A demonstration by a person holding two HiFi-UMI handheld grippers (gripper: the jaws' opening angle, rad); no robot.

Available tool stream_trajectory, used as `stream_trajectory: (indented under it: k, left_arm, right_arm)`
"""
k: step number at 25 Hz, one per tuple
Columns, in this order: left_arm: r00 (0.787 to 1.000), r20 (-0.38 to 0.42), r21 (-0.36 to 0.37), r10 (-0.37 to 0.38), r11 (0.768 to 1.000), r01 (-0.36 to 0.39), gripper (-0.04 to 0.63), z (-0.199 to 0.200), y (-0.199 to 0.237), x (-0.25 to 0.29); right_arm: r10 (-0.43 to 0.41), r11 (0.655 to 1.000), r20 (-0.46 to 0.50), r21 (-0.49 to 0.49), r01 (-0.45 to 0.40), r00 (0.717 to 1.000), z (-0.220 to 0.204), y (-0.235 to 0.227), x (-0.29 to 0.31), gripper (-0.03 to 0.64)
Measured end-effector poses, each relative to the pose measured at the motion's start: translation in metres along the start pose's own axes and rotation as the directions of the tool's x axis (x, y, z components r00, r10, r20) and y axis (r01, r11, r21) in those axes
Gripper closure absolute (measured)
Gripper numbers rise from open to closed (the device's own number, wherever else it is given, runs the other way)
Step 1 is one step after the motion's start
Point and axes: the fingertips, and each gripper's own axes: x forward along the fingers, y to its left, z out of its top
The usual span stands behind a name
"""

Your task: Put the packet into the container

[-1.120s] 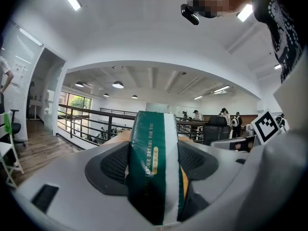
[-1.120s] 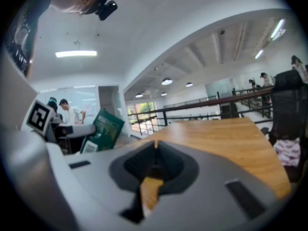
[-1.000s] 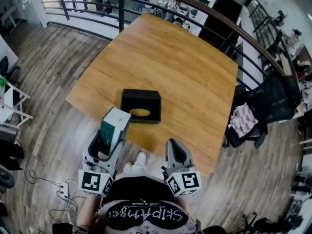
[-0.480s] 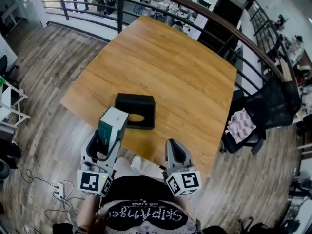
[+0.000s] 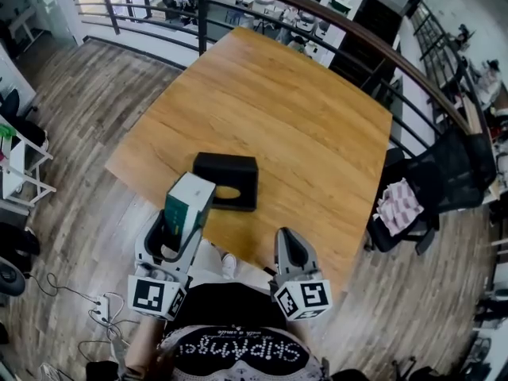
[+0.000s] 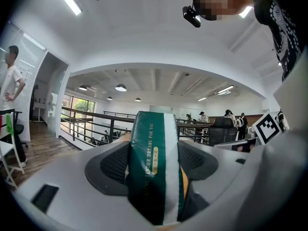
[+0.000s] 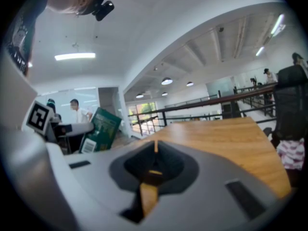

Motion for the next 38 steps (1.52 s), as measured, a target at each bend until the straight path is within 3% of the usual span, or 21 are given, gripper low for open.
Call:
stream_trajectory:
  k: [15, 24, 38]
  left_arm:
    - [0.998, 0.009, -0.007, -0.057, 0.998, 0.057, 0.252, 0.014, 0.068, 0.038]
    - [0.991, 0.008, -0.016, -0.131, 0.991, 0.131, 0.252, 0.024, 0.107, 0.073]
    - [0.978, -0.045, -0.014, -0.205, 0.979, 0.205, 0.252, 0.016, 0.125, 0.102]
  right_arm:
    - [-0.071, 0.997, -0.013, 0.002, 0.071, 0.997, 0.013, 0.027, 0.05, 0.575]
    - [-0.141, 0.99, -0.005, 0.008, 0.141, 0.99, 0.025, 0.042, 0.085, 0.575]
    - [-0.242, 0.969, -0.021, 0.051, 0.243, 0.97, 0.017, 0.035, 0.1, 0.577]
